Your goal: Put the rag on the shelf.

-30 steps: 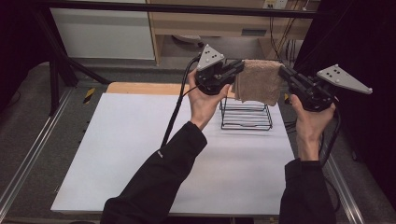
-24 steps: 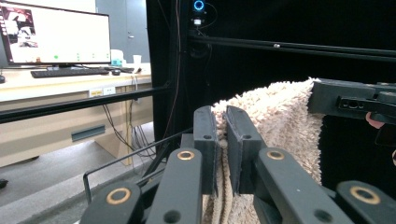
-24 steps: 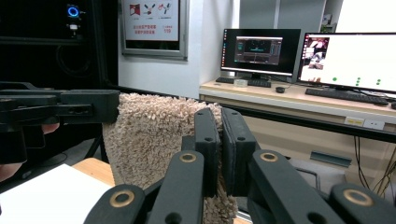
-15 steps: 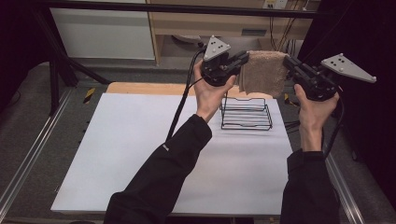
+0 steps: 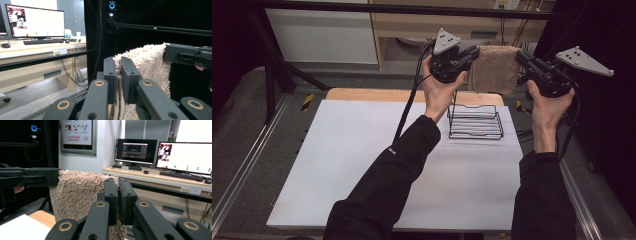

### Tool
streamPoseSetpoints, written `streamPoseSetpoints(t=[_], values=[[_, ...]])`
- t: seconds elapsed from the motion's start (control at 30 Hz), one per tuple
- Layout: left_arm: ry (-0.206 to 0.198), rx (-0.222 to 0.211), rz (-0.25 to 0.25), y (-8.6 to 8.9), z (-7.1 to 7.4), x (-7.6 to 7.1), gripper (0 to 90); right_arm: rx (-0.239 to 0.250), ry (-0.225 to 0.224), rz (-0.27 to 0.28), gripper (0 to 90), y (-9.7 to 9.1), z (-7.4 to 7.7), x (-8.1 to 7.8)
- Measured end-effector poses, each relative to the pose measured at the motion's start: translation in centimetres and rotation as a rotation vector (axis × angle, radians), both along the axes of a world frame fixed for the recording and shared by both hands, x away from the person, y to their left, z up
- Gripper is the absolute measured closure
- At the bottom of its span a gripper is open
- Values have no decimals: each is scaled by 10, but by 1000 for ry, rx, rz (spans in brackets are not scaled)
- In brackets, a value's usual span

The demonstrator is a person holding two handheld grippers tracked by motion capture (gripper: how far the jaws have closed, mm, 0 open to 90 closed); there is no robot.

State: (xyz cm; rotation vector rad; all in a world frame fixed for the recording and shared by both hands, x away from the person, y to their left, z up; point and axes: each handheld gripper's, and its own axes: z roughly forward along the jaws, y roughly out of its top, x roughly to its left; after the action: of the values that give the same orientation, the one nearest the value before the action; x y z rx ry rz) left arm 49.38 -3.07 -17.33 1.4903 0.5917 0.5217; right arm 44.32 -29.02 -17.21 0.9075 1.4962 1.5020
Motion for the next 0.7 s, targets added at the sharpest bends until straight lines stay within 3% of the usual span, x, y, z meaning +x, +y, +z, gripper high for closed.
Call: streamPoseSetpoints(t=[0.4,0.7], values=[[-4,-3,21,-3,10,11,829,1,-8,-2,858,-1,8,14],[11,5,39,-4,4,25,829,-10,5,-5,858,0,5,29]])
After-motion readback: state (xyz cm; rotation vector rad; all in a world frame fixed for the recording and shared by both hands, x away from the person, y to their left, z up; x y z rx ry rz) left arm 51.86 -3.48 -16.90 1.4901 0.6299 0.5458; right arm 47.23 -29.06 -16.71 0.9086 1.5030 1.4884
